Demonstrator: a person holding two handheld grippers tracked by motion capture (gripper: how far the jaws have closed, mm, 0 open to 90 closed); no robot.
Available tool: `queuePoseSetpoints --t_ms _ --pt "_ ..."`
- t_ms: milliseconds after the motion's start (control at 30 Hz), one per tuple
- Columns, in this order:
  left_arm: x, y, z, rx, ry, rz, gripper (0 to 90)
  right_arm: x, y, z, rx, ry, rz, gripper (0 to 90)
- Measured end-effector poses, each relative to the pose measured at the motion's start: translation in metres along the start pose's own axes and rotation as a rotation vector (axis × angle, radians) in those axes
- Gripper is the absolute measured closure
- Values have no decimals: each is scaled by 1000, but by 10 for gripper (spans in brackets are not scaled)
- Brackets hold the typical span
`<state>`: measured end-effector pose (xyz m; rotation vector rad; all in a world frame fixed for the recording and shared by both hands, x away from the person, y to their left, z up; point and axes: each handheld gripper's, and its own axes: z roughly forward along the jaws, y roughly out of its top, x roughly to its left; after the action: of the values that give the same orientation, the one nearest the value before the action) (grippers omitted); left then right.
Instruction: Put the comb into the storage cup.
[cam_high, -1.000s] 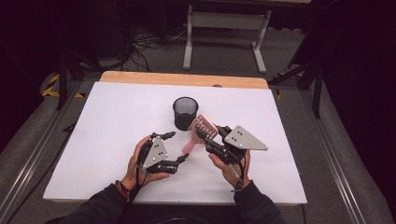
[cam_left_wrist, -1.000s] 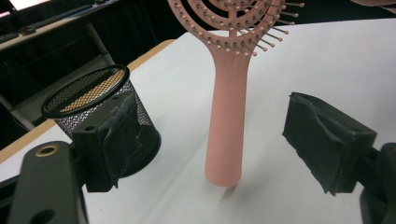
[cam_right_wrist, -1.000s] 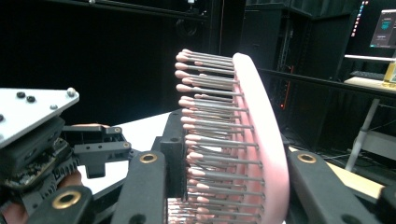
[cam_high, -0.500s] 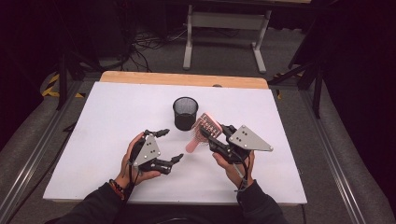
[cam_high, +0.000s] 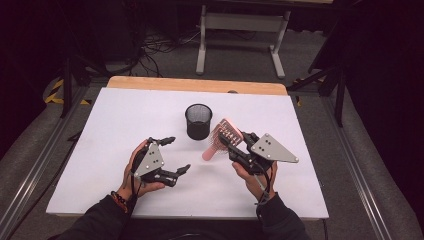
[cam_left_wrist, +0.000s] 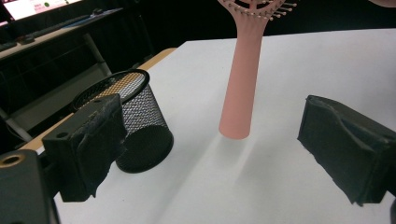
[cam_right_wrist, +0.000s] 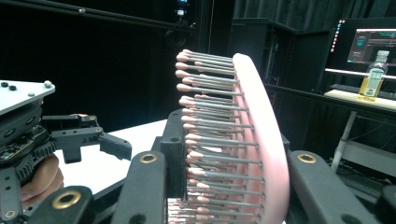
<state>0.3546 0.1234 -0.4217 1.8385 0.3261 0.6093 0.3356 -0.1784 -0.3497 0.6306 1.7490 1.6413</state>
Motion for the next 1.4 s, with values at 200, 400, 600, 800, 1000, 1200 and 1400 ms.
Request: queuePoseSetpoints --t_ms 200,400,600,800,1000,1200,1400 --pt "3 -1 -5 -4 2 2 79 -3 2 -3 -12 -10 5 634" --pt "7 -3 -12 -11 11 5 74 -5 4 -6 -21 -18 4 634" --pt "11 -7 -21 -17 13 1 64 -7 6 -8 -26 -25 7 634" --pt "13 -11 -28 -7 15 3 53 -10 8 -11 -36 -37 10 634" --pt "15 -16 -37 -2 21 2 43 -13 10 -13 -45 -50 8 634" --pt "18 -21 -45 9 21 -9 31 -15 14 -16 -63 -60 6 634" --pt "21 -26 -54 17 28 -18 31 -21 23 -20 -89 -70 5 634"
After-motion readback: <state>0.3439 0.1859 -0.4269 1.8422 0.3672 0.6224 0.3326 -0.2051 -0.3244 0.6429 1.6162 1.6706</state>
